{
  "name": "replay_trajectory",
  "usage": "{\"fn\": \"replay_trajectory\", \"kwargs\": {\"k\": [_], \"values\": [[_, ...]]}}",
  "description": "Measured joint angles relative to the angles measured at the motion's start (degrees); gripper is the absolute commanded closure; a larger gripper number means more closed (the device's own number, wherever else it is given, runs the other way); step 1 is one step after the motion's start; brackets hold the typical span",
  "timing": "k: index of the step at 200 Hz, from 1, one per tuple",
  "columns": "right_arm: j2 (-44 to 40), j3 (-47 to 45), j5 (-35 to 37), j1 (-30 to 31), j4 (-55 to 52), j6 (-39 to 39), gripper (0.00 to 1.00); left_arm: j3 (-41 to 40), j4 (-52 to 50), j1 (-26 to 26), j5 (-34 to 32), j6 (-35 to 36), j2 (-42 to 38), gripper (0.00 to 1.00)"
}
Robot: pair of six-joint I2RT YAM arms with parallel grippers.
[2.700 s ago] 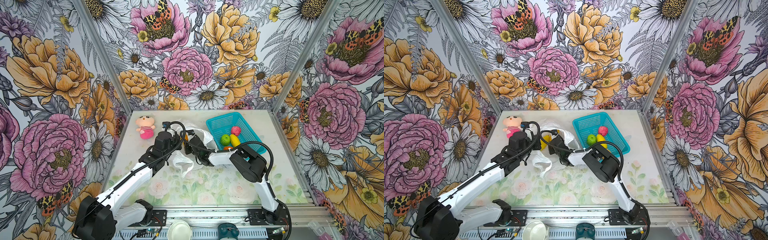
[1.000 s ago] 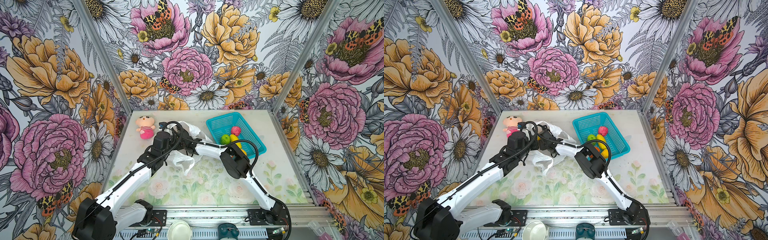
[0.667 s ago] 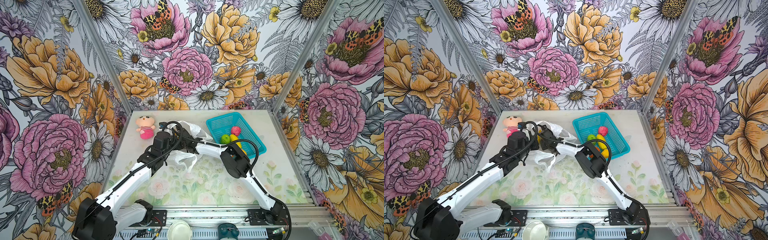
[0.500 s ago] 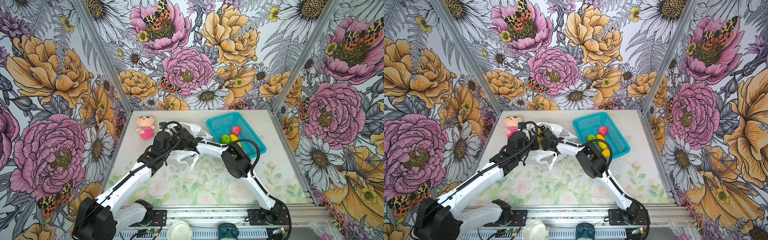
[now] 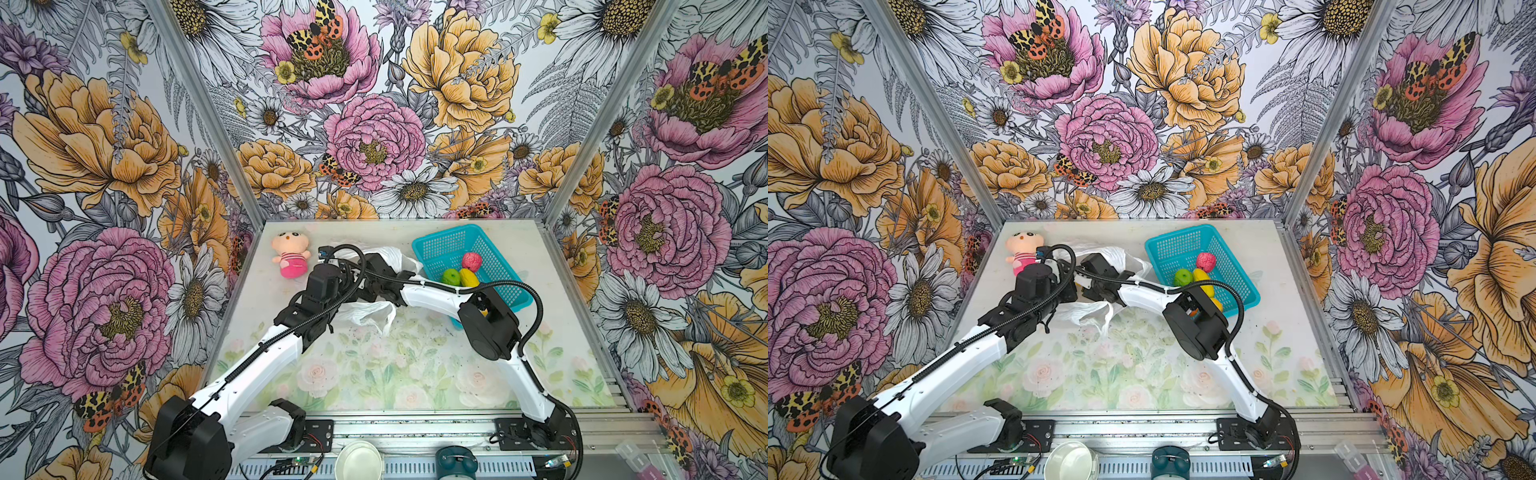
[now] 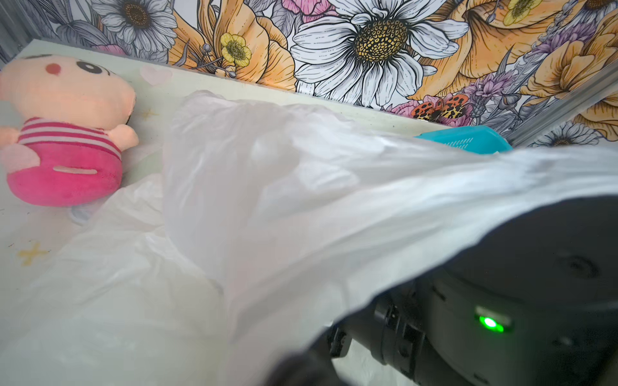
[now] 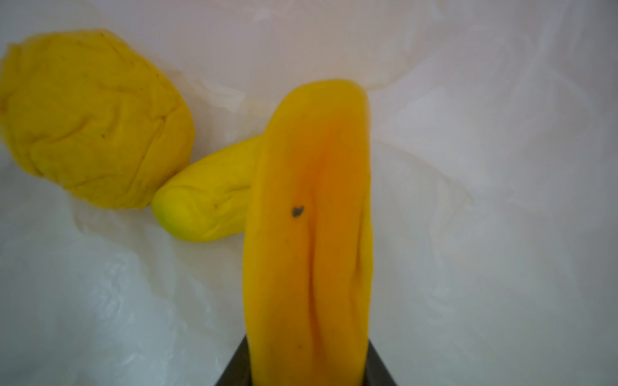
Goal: Untie the knot of the plastic bag and take out the fruit
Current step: Pick up the fruit from the plastic bag.
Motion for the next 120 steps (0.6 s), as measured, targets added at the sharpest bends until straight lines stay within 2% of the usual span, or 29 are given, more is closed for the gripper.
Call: {"fn": "replay_trajectory", "kwargs": {"k": [57, 120], "values": [[4.2, 6.7, 1.9, 0.0, 0.0, -11.6, 0.83, 0.0, -2.6, 0.7, -1.1, 0.0, 0.0, 1.00], [5.1, 10.7, 2.8, 0.0, -2.0, -17.7, 0.79, 0.0, -2.9, 0.8, -1.8, 0.0, -0.6, 1.00]]}}
